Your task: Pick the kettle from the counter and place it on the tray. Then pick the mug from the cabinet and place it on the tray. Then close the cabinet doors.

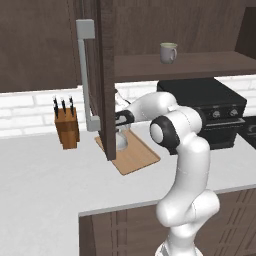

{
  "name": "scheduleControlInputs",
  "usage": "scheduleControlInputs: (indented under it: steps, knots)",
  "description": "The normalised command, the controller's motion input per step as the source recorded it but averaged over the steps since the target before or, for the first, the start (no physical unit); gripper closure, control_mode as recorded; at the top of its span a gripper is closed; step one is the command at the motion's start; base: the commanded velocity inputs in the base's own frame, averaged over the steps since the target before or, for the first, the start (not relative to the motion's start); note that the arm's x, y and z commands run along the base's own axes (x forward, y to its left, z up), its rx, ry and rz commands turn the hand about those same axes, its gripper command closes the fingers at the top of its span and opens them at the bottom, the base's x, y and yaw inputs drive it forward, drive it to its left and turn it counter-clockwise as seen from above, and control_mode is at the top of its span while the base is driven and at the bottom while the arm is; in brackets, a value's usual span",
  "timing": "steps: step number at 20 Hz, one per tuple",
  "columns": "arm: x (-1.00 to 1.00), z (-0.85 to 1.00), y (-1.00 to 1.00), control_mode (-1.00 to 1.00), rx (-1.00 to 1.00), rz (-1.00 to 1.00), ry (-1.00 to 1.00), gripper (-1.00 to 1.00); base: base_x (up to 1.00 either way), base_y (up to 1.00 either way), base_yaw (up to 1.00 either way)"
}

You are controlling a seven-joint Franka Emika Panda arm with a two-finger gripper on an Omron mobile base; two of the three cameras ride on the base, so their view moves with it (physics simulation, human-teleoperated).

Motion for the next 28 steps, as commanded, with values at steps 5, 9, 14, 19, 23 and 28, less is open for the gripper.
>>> scheduleControlInputs:
  steps: [5,9,14,19,23,28]
  knots:
    - [0.00,-0.26,0.00,-1.00,0.00,-0.05,-0.03,1.00,0.00,0.00,0.00]
    - [0.00,-0.23,0.00,-1.00,0.00,-0.04,-0.02,-1.00,0.00,0.00,0.00]
    - [-0.05,-0.27,-0.02,-1.00,0.00,0.00,-0.02,-1.00,0.00,0.00,0.00]
    - [-0.33,0.00,-0.01,-1.00,0.00,0.00,-0.17,-1.00,0.00,0.00,0.00]
    - [-0.55,0.08,0.00,-1.00,0.01,0.00,-0.24,-1.00,0.00,0.00,0.00]
    - [-0.78,0.19,-0.13,-1.00,0.03,0.00,-0.28,-1.00,0.00,0.00,0.00]
